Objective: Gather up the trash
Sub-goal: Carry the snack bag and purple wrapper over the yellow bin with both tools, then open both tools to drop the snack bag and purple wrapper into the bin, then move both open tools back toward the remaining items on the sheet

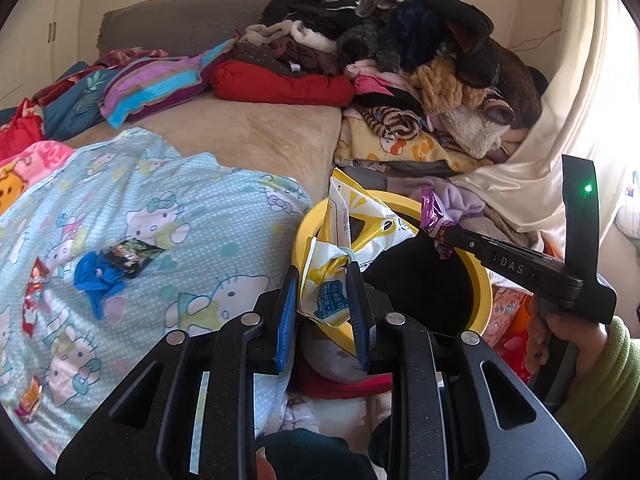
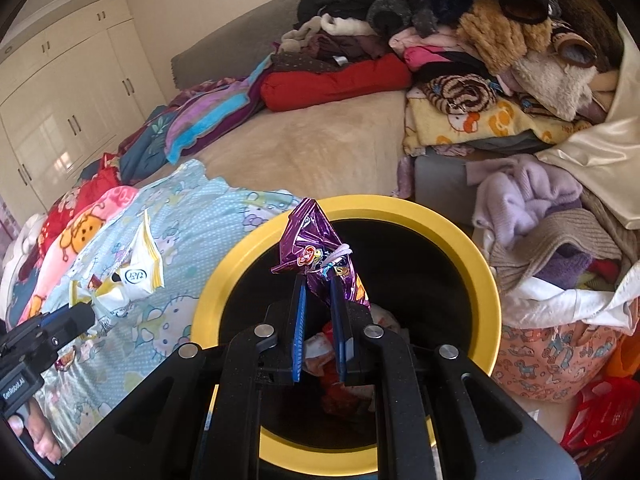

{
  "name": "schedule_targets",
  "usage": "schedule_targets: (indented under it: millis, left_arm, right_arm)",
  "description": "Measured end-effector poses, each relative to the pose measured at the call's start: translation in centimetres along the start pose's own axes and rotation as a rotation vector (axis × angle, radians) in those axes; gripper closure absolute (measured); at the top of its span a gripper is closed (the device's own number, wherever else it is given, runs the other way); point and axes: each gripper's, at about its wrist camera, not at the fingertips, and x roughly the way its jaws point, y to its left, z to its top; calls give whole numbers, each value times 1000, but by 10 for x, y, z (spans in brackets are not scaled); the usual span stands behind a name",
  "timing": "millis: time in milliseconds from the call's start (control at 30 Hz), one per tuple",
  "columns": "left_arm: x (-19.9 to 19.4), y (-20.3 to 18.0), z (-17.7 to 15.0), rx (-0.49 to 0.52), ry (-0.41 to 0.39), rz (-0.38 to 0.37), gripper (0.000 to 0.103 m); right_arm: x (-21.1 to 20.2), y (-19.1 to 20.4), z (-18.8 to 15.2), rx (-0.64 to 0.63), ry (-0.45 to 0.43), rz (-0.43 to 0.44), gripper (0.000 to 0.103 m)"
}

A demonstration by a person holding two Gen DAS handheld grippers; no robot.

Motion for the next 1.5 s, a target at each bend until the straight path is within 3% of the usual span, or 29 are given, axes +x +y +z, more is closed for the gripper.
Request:
schedule_targets:
  millis: [700, 733, 767, 833, 867, 900, 967, 1100, 1267, 1500]
  left_arm:
    - [54, -17, 8, 53, 78, -10, 84]
    - [56, -18, 9, 58, 76, -4, 84]
    - [58, -18, 11, 57, 73, -6, 84]
    - [57, -16, 13, 47, 65, -12, 74]
    - [56, -14, 15, 39, 56, -16, 58]
    - [53, -12, 16, 30, 46, -21, 48]
    - [49, -8, 17, 12, 32, -28, 44]
    - [35, 2, 17, -26, 5, -12, 25]
    - [15, 15, 13, -60, -32, 26, 12]
    - [-10, 33, 6, -92, -68, 82, 11]
  right_arm:
    - [11, -25, -5, 58, 30, -18, 90]
    - [12, -25, -5, 56, 32, -16, 88]
    - [12, -24, -5, 53, 35, -16, 80]
    - [12, -23, -6, 48, 32, -16, 69]
    - [11, -22, -6, 46, 30, -16, 67]
    - [11, -22, -6, 42, 29, -20, 65]
    - [10, -20, -5, 42, 26, -22, 61]
    - [8, -17, -4, 41, 21, -28, 59]
    - [3, -6, -2, 22, 5, -23, 50]
    - [-7, 22, 3, -34, -24, 5, 42]
